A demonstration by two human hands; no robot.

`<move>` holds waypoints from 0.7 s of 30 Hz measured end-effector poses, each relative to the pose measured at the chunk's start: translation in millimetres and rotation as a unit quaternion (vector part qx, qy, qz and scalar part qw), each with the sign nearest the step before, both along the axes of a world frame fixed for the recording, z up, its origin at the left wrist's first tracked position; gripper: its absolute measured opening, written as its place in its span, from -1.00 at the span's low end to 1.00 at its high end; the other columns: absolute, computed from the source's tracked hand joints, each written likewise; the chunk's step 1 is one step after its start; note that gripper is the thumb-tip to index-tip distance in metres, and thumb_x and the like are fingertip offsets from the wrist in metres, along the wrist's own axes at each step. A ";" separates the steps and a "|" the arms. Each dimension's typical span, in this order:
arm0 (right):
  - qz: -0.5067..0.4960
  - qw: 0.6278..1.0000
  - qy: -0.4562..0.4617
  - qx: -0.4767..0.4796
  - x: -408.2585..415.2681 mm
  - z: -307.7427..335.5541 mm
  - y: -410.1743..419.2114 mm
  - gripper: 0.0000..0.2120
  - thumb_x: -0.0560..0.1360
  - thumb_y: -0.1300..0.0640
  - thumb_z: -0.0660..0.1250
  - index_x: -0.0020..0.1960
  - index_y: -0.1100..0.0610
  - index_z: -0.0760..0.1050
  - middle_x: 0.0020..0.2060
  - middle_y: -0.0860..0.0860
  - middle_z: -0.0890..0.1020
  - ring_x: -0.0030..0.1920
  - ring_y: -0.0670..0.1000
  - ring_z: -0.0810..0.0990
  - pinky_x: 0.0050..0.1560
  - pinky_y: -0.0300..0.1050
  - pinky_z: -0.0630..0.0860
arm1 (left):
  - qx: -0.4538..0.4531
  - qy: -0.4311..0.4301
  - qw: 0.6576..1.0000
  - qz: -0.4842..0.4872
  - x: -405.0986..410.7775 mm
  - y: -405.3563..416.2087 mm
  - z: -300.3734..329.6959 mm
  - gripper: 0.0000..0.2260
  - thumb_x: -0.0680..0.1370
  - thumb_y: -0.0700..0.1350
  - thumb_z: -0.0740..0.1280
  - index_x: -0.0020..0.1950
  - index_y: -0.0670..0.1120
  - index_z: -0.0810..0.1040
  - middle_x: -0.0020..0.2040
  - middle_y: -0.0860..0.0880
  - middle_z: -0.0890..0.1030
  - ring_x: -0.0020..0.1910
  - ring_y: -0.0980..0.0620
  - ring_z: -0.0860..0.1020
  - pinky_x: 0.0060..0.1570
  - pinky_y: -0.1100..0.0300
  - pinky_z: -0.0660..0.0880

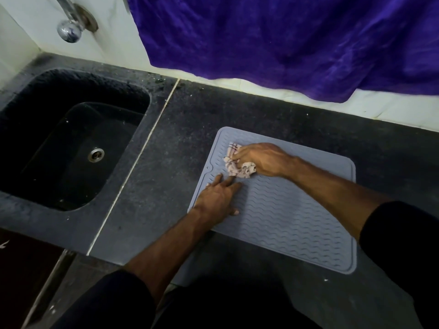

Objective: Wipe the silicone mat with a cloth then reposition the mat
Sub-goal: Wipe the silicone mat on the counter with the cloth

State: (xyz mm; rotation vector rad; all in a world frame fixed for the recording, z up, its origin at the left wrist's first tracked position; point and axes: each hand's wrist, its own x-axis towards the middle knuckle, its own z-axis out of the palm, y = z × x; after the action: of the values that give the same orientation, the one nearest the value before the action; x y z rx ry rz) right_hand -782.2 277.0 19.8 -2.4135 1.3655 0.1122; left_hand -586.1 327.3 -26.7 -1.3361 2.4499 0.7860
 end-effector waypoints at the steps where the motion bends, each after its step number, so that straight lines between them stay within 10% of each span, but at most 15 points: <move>1: -0.015 1.000 0.006 0.022 -6.4 -1.9 1.3 -0.61 0.52 0.26 0.25 0.32 0.07 0.49 0.28 0.07 0.53 0.30 0.07 0.46 0.32 -0.06 0.36 | 0.000 -0.003 1.000 0.001 0.1 0.0 -0.2 -0.24 0.47 0.04 0.42 0.55 0.11 0.07 0.59 0.03 -0.05 0.55 -0.14 -0.12 0.46 -0.16 0.03; 7: -0.049 0.993 0.081 0.076 3.4 29.2 -19.6 -0.93 0.46 0.15 0.37 -0.12 0.03 0.63 -0.21 0.02 0.69 -0.26 -0.02 0.63 -0.22 -0.08 0.59 | -0.001 -0.017 1.000 -0.008 -2.9 -1.0 3.5 -0.25 0.46 0.05 0.43 0.54 0.09 0.09 0.59 0.01 -0.07 0.54 -0.18 -0.09 0.42 -0.20 0.11; 15: -0.054 0.989 0.101 0.093 11.3 18.7 0.2 -0.60 0.58 0.00 0.22 0.41 -0.01 0.39 0.34 0.09 0.50 0.29 0.17 0.48 0.32 0.11 0.41 | -0.008 -0.032 0.999 -0.013 -9.4 -1.4 10.7 -0.25 0.42 0.04 0.47 0.51 0.04 0.16 0.58 -0.04 0.03 0.53 -0.22 -0.01 0.40 -0.20 0.21; 21: -0.034 0.980 0.158 0.115 -27.2 34.4 4.5 -0.72 0.51 0.06 0.34 0.21 -0.01 0.57 0.09 0.04 0.66 0.02 0.07 0.63 0.07 0.02 0.58 | 0.002 -0.041 0.999 -0.011 -8.8 -0.5 13.1 -0.23 0.43 0.04 0.46 0.53 0.04 0.12 0.58 -0.03 -0.02 0.54 -0.20 -0.03 0.41 -0.21 0.19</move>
State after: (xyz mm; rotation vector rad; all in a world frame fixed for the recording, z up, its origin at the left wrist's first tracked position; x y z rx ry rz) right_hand -809.4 281.5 54.2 -2.2180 1.4733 0.6235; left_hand -594.8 326.8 -13.6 -1.3114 2.3936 0.7158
